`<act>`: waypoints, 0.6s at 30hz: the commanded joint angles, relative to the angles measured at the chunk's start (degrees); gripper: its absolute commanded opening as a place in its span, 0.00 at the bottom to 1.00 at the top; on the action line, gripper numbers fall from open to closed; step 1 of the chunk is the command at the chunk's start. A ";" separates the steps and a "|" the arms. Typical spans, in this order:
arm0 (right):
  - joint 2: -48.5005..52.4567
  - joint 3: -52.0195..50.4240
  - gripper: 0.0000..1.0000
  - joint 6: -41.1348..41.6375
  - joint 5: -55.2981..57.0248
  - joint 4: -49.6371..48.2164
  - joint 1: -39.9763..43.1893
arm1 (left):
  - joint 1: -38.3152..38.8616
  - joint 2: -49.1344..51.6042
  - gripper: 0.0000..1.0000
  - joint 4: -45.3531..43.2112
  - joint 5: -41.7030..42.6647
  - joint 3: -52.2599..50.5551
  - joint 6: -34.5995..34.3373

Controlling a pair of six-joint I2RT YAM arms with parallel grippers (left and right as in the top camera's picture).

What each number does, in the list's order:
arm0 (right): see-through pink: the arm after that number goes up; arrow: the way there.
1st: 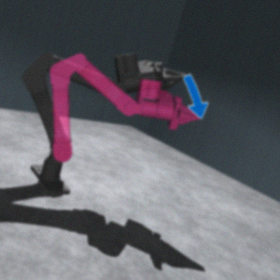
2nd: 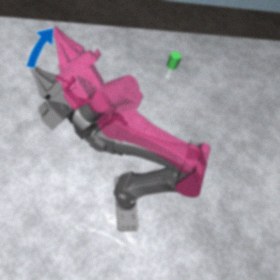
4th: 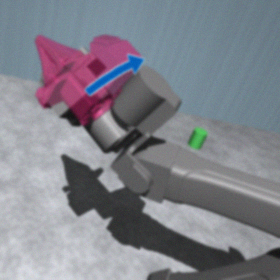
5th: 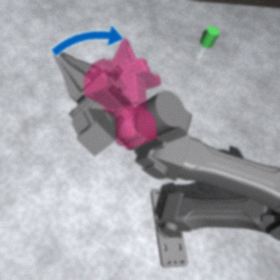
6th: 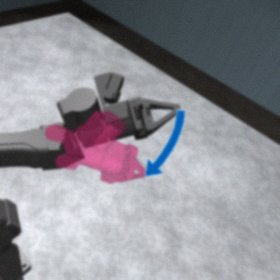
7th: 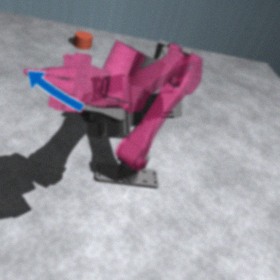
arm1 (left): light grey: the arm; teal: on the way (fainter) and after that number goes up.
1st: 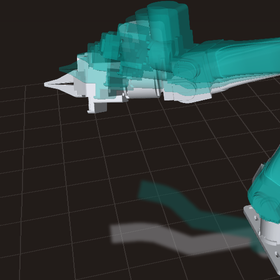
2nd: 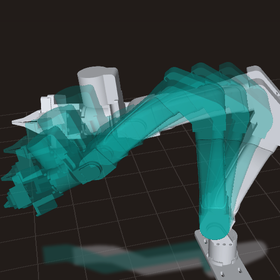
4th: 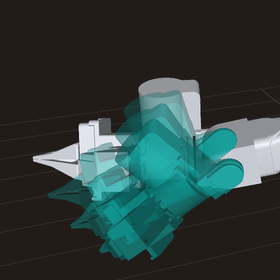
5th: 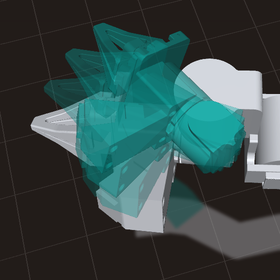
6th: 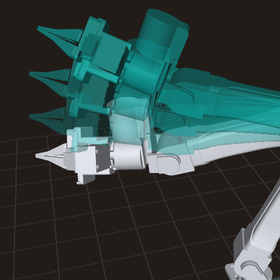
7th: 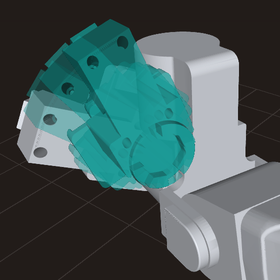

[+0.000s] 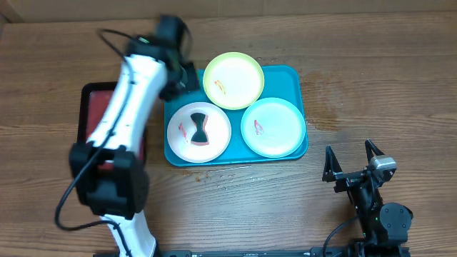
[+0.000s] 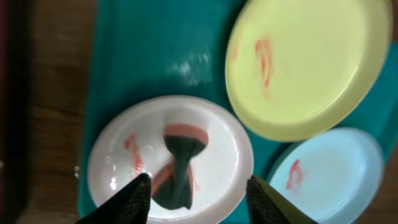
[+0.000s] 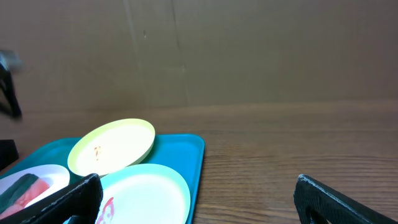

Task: Clean dirty plates on tray and stack at the side
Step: 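Lift the sponge with the left gripper and place it on the white plate, then move the right gripper to the white plate rim and grasp it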

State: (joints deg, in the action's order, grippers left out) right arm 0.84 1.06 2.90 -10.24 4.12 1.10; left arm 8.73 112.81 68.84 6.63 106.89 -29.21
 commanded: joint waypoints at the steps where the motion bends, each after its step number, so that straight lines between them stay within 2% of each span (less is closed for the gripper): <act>1: -0.68 -0.59 1.00 -0.28 0.09 -1.18 0.26 | -5.16 -3.28 0.60 2.86 0.42 5.53 0.92; 8: -0.68 -0.59 1.00 2.03 -6.58 -12.07 0.24 | -11.91 -4.09 0.78 8.04 0.42 5.75 0.92; 14: -0.68 -0.59 1.00 1.57 -4.20 -27.63 0.26 | -12.61 -4.07 0.77 9.18 0.28 5.35 0.90; 18: -0.66 -0.50 1.00 1.55 -3.54 -45.53 0.26 | -12.41 -4.07 0.79 7.74 0.46 5.35 0.85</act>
State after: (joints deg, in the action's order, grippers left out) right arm 0.78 1.06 4.25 -14.72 -35.75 1.13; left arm -3.86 109.14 77.06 6.87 112.51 -28.56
